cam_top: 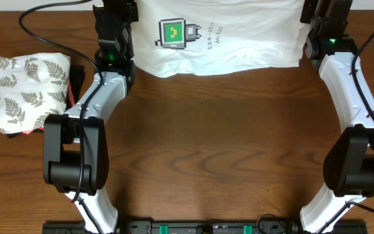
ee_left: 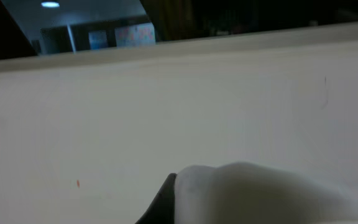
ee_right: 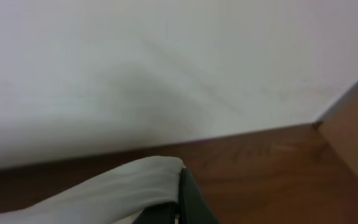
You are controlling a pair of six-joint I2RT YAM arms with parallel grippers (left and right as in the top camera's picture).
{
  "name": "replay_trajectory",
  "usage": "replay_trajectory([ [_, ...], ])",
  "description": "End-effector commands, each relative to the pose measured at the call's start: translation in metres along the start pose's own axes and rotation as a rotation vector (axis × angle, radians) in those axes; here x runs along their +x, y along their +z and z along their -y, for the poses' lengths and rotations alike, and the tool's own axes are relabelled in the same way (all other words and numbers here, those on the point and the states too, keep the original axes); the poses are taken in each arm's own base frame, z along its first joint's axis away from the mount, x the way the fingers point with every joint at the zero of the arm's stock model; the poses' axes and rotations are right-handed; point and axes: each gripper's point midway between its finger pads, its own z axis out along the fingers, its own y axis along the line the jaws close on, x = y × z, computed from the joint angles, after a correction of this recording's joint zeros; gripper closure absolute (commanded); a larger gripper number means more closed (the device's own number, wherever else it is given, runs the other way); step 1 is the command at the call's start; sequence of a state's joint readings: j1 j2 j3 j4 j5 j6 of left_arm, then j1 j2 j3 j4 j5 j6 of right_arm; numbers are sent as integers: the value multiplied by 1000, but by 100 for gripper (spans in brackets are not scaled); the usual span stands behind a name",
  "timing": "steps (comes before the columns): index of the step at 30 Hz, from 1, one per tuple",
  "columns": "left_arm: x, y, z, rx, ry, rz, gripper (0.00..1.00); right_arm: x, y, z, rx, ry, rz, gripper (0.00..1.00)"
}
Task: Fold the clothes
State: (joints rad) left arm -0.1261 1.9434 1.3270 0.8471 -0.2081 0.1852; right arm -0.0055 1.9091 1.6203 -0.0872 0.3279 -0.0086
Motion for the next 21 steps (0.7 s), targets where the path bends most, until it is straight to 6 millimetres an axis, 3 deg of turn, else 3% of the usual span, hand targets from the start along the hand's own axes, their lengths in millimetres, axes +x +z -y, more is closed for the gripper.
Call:
replay_trajectory([
  [1,0,2,-3,-1,25,-41,94,5,-5,6,8,-27,-41,99],
  [4,28,-5,5,26,60,-175,94,27,-14,9,7,-62,-145,99],
  [8,55,-28,19,78,114,-364,94,52,-32,14,3,-104,-276,99],
  [14,74,-87,24,152,205,-647,94,79,-74,19,-42,-123,-451,99],
  [21,88,-151,4,152,222,-906,94,107,-131,38,-17,-108,-650,99],
])
